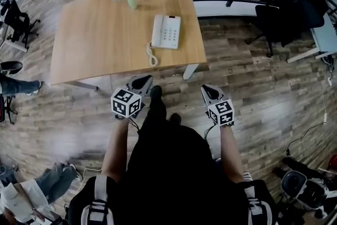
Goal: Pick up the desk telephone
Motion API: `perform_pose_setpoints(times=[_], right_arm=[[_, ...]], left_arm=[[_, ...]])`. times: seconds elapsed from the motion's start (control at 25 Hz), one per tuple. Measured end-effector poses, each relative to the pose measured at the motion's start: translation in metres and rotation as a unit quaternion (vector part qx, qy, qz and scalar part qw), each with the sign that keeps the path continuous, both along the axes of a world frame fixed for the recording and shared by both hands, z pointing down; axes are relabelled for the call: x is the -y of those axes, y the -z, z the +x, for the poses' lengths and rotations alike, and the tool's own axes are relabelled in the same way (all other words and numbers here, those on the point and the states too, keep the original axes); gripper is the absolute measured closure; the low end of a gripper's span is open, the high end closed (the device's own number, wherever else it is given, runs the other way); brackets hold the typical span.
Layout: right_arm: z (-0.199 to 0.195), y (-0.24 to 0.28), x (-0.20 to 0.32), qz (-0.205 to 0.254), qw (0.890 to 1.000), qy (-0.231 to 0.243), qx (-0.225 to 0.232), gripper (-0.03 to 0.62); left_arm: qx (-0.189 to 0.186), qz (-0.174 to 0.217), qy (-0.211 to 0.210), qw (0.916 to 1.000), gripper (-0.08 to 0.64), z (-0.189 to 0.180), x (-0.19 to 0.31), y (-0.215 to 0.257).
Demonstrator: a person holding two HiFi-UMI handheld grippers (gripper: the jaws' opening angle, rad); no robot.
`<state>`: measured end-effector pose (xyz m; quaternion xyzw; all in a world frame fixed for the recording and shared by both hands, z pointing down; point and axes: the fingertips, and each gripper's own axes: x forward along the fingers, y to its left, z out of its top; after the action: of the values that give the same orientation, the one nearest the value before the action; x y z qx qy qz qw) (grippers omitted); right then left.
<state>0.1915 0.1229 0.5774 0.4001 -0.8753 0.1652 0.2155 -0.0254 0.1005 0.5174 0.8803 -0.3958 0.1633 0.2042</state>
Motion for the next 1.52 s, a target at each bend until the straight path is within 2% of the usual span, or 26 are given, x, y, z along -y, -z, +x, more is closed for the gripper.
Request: perform_pose_setpoints(times=[0.28, 0.6, 0.92, 1.52], right_arm=[[0.004, -0.006, 0.016, -0.009, 1.0, -0.017, -0.002, 0.565], [-0.018, -0.007, 0.049, -0.014, 1.0, -0.014, -0.003, 0.565], [-0.036, -0.009, 0.092, -0.019, 1.0, -0.013, -0.008, 0.565], [-0.056, -0.012, 0.164, -0.032, 0.998, -0.05, -0.024, 0.565]], left_arm=[[0.002, -0.003, -0.02, 0.9998, 0.538, 0.006, 0.017, -0.007], [-0.007, -0.012, -0.011, 0.9998, 0.538, -0.016, 0.051, -0.011], [-0.009, -0.021, -0.019, 0.9995, 0.538, -0.026, 0.098, -0.015], [-0.015, -0.036, -0.074, 0.9965, 0.538, -0.035, 0.192, -0.021]])
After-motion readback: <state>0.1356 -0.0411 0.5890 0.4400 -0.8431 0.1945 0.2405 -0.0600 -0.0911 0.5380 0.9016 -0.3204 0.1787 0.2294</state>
